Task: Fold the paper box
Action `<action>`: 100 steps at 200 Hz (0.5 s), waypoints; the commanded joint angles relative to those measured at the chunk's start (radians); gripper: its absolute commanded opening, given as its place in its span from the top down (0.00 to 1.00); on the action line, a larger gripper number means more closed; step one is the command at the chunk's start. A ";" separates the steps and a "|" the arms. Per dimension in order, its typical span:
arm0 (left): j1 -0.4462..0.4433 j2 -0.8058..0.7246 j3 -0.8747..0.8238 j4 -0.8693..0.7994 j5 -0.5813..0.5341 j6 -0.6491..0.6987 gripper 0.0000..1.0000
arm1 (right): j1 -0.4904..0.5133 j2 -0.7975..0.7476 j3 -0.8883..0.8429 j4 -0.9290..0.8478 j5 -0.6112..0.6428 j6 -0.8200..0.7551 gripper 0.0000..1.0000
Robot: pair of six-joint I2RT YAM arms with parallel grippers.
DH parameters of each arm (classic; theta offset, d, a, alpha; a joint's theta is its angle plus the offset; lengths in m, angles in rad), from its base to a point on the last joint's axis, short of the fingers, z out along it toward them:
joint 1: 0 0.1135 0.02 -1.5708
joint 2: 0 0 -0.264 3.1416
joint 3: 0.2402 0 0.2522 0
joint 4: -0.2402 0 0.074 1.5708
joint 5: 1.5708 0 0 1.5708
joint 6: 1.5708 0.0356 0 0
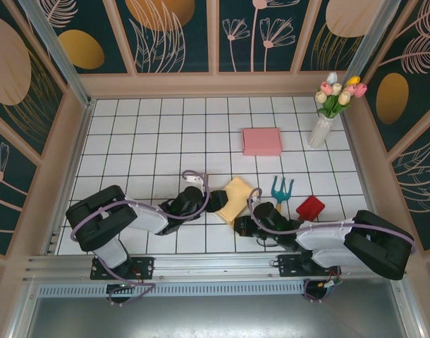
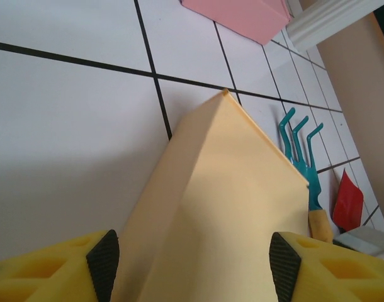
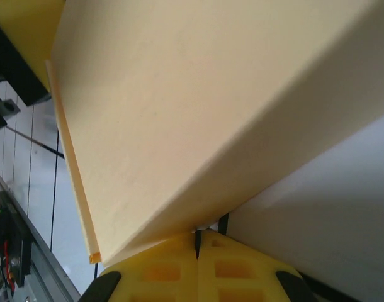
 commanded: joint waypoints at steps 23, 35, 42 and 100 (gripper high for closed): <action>-0.065 0.029 -0.019 0.120 0.098 -0.100 0.34 | 0.008 -0.031 0.032 0.267 0.128 0.051 1.00; -0.065 0.010 -0.021 0.082 0.066 -0.095 0.33 | 0.018 -0.043 0.032 0.208 0.185 0.063 1.00; -0.065 -0.010 -0.019 0.041 0.033 -0.085 0.32 | 0.030 -0.058 0.033 0.153 0.227 0.067 1.00; 0.004 -0.202 0.071 -0.362 -0.170 0.042 0.29 | 0.047 -0.294 0.082 -0.403 0.473 0.036 0.97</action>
